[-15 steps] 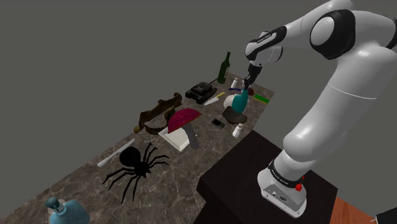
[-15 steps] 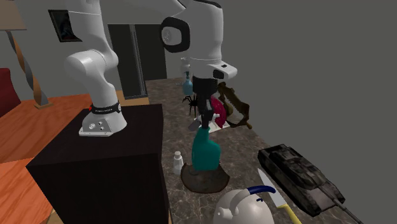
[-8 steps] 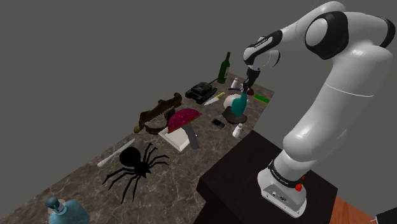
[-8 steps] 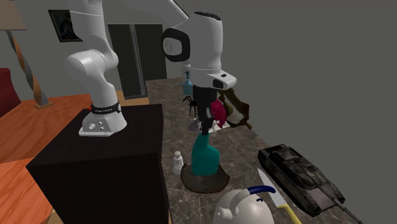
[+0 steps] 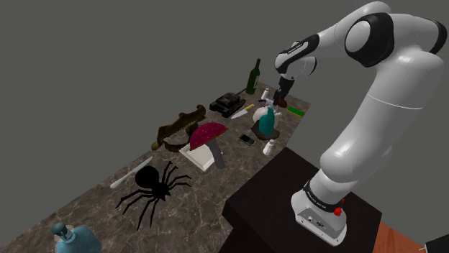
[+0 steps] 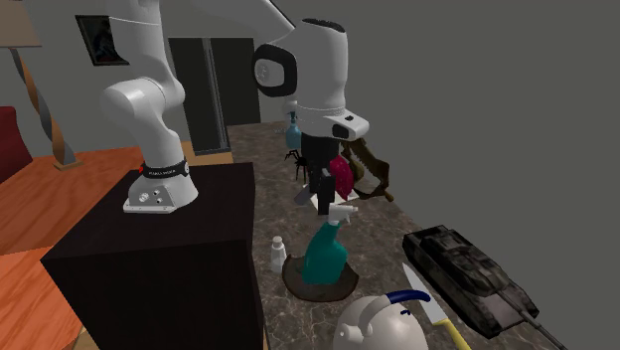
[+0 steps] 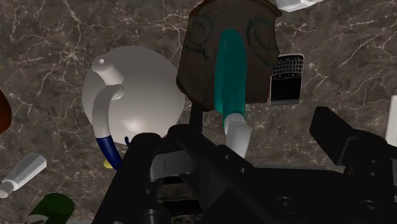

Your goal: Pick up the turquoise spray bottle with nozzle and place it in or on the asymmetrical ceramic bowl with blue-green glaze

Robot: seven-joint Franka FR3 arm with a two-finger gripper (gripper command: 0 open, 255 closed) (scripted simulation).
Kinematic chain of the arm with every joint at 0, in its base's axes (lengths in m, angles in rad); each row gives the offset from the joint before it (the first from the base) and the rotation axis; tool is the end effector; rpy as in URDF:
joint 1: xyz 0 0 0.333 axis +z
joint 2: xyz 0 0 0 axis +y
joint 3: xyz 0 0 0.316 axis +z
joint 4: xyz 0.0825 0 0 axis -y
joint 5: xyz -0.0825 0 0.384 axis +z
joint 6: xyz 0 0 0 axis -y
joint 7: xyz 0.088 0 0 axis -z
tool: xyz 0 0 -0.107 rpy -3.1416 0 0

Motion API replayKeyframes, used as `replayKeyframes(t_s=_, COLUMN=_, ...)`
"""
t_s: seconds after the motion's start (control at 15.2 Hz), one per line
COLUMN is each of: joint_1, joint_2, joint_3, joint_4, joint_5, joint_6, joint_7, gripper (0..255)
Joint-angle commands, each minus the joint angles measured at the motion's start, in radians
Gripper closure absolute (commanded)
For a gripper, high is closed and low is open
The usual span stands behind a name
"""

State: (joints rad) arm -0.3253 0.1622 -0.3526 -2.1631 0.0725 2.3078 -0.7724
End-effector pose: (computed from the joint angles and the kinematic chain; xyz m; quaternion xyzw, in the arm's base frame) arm 0.4344 -0.3454 0.3255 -0.9997 -0.0248 0.0031 0.0012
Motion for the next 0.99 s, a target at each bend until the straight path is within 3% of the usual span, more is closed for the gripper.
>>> replayKeyframes(t_s=0.0, joint_1=0.000, joint_2=0.000, joint_3=0.000, joint_4=0.000, joint_5=0.000, joint_6=0.000, joint_7=0.000, gripper=0)
replayKeyframes(t_s=0.13, joint_1=0.000, joint_2=0.000, joint_3=0.000, joint_4=0.000, joint_5=0.000, joint_6=0.000, joint_7=0.000, gripper=0)
replayKeyframes(t_s=0.4, joint_1=0.007, joint_2=-0.074, joint_3=-0.007, joint_4=0.050, joint_5=-0.037, joint_6=-0.118, joint_7=0.026, gripper=0)
replayKeyframes(t_s=0.92, joint_1=0.007, joint_2=-0.074, joint_3=-0.006, joint_4=0.050, joint_5=-0.037, joint_6=-0.118, joint_7=0.026, gripper=0)
